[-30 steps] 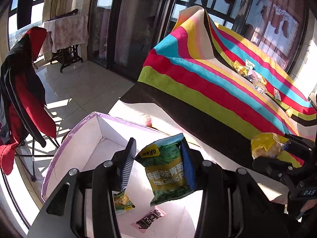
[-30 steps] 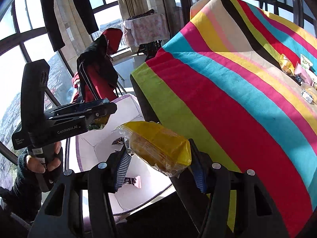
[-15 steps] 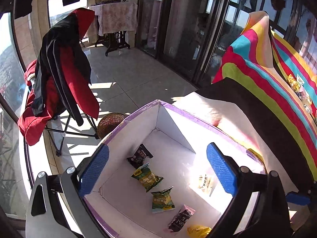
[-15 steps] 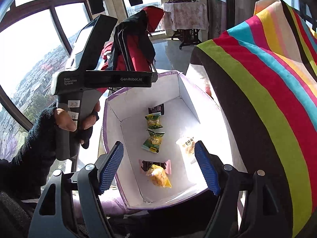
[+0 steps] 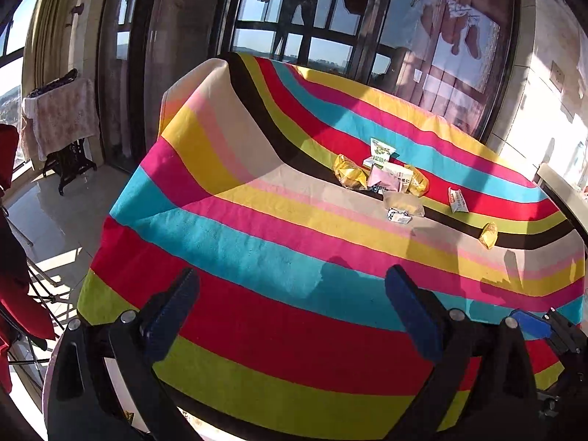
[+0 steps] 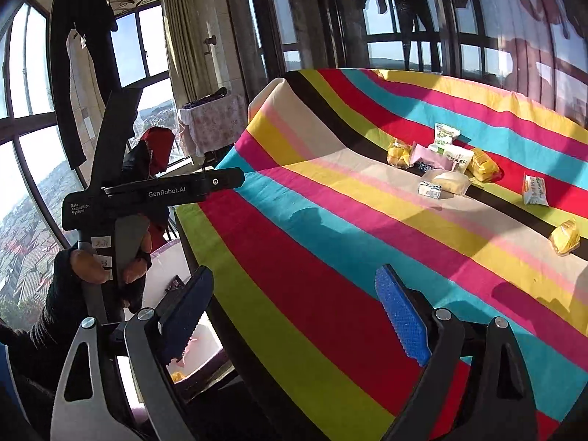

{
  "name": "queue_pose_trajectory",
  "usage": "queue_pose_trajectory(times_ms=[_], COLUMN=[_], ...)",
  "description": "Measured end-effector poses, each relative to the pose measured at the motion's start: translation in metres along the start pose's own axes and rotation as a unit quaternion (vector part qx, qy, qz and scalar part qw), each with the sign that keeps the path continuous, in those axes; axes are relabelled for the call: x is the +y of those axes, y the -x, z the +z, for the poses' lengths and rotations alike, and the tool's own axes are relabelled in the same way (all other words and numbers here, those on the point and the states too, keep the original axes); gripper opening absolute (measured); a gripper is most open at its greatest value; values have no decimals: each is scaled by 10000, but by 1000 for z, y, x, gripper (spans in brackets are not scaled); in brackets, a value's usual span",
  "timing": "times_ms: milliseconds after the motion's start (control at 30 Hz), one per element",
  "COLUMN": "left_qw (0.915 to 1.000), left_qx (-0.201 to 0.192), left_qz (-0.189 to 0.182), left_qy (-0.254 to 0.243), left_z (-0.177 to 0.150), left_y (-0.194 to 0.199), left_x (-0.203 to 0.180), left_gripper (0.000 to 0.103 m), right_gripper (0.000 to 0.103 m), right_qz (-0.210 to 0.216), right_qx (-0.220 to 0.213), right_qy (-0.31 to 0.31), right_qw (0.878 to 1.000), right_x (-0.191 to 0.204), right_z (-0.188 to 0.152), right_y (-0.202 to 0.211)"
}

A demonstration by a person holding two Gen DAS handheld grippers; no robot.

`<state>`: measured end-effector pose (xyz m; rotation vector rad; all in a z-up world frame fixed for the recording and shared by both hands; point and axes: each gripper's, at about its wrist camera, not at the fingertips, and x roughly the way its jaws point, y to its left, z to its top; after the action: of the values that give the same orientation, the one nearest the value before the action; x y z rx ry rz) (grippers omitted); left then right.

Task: Organize snacks
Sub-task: 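Return both tools to the table, then grasp the large yellow bread pack with the right tool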

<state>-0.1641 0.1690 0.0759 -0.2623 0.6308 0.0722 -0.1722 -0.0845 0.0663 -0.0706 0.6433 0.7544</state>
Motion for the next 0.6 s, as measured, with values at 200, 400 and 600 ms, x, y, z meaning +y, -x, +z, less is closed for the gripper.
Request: queue_pose_trajectory(times_ms=[200,400,600], left_qw=[9970,9927,9918], left_qx=[597,1048,946], left_qz=[-431,-313,-489], left_qy=[252,516,701], left_z=[33,19,20], left_y=[-99,-159,-156], left_x=[-62,-77,-69], left_gripper=[101,101,101], right_gripper=[87,87,87], right_qz=[-1366,-2174,-2052], right_qx=[324,427,967], right_qy=[-1286,-1718,-1529], right_qw=[9817,9599,9618], right_x=[-117,-212,-285], right_z=[-14,-14,15], right_y=[4,10,-42])
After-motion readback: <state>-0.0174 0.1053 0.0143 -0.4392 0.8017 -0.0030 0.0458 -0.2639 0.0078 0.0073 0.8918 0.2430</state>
